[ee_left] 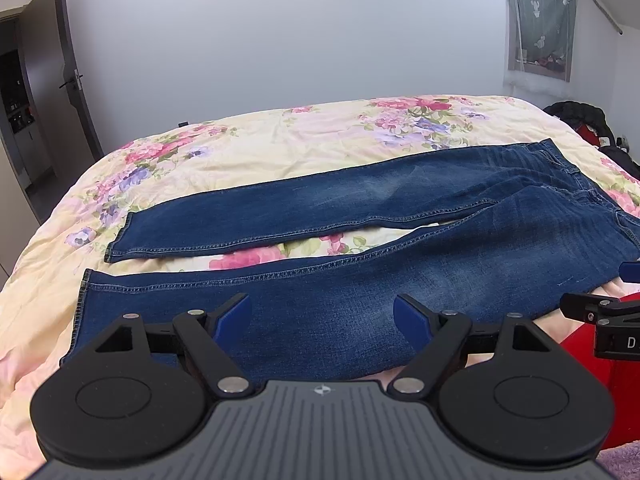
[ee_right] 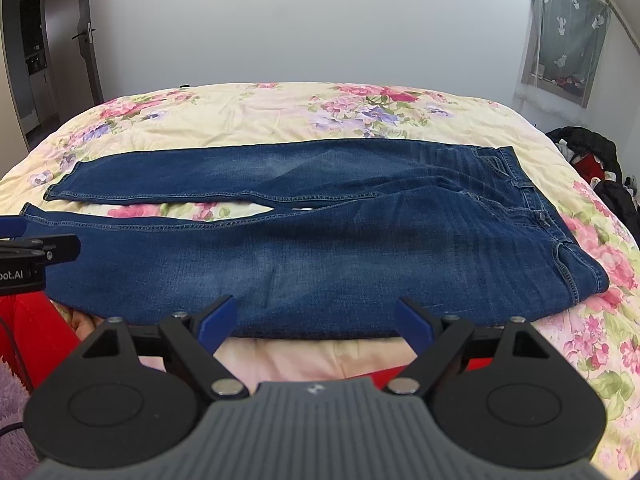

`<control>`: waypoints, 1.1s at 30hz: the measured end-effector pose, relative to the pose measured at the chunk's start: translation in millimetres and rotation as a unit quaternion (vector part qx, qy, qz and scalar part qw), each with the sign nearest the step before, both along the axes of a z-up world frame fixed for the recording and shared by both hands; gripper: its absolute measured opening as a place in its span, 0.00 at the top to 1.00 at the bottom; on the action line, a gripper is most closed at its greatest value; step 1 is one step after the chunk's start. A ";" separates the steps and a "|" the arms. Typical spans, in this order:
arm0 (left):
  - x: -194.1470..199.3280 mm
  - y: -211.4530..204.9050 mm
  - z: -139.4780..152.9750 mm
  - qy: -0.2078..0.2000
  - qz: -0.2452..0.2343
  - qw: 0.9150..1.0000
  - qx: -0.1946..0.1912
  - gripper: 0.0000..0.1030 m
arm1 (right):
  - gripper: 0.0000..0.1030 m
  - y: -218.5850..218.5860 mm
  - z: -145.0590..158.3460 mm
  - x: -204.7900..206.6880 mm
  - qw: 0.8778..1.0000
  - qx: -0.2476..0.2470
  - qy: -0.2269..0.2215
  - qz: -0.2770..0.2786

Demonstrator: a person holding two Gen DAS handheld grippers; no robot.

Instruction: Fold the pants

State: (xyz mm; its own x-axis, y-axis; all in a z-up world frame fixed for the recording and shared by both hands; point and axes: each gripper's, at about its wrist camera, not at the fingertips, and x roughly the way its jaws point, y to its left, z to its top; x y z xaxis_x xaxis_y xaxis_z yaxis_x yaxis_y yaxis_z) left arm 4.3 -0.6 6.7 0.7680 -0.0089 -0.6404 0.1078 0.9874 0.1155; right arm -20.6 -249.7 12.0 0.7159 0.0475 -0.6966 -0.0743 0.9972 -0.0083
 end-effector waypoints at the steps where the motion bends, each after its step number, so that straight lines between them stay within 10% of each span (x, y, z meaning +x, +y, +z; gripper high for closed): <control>1: -0.5 -1.5 -1.4 0.000 0.000 1.000 0.000 0.08 | 0.20 -0.1 0.0 0.0 1.000 0.000 0.000 0.000; 33: -3.2 -1.9 -2.9 -0.001 -0.002 1.000 0.000 0.08 | 0.20 -3.3 -1.1 -3.1 1.000 0.010 0.001 -0.008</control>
